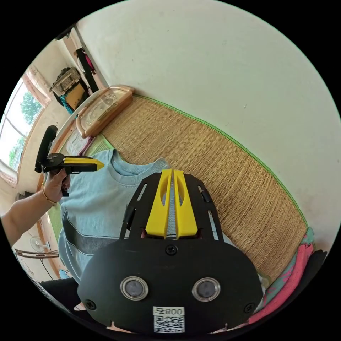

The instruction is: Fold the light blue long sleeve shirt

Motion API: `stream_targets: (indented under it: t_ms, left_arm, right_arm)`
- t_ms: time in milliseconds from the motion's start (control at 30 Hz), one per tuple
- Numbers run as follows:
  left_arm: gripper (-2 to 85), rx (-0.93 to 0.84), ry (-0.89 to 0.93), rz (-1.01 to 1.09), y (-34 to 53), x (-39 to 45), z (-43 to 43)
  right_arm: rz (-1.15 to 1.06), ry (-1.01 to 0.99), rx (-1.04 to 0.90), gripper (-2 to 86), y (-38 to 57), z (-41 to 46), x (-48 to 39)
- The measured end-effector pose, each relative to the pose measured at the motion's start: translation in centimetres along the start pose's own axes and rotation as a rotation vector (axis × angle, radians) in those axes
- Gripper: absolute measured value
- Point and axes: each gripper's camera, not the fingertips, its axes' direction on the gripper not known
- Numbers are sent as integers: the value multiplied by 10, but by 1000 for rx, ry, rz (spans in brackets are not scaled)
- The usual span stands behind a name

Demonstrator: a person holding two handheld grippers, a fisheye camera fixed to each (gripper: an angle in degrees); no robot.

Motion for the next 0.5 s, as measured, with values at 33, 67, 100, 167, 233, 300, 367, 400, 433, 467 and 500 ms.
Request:
stream_targets:
  t_ms: [33, 67, 100, 167, 233, 300, 367, 400, 433, 467, 500]
  left_arm:
    - [2, -43, -31, -15, -1, 0, 12]
    - [2, -57, -39, -21, -1, 0, 17]
    - [2, -41, -25, -21, 1, 1, 22]
    - [2, -28, -26, -28, 3, 2, 28]
    - [2, -47, -79, -23, 7, 3, 43]
    - [2, -37, -44, -26, 11, 0, 52]
    - [2, -28, -40, -82, 17, -4, 60]
    - [2, 3, -76, -103, 26, -3, 62]
    - [2, 27, -64, -72, 35, 1, 66]
    - [2, 29, -54, -56, 40, 2, 69]
    - [1, 22, -60, -41, 49, 4, 77]
  right_arm:
    - [26, 15, -21, 5, 2, 5, 3]
    - [48, 6, -36, 3, 10, 9, 7]
    - [52, -25, -26, 3, 21, 8, 9]
    - [51, -39, -7, 2, 43, 1, 10]
    - [44, -31, 11, 1, 73, -7, 12]
    - [83, -12, -20, 1, 121, -11, 27]
    - [134, 2, -57, 1, 159, -11, 45]
    - [181, 22, -76, 1, 184, -12, 58]
    - [206, 36, -83, 1, 197, -13, 64]
    - [253, 55, -97, 1, 221, -11, 76]
    - [295, 67, -120, 1, 242, -6, 85]
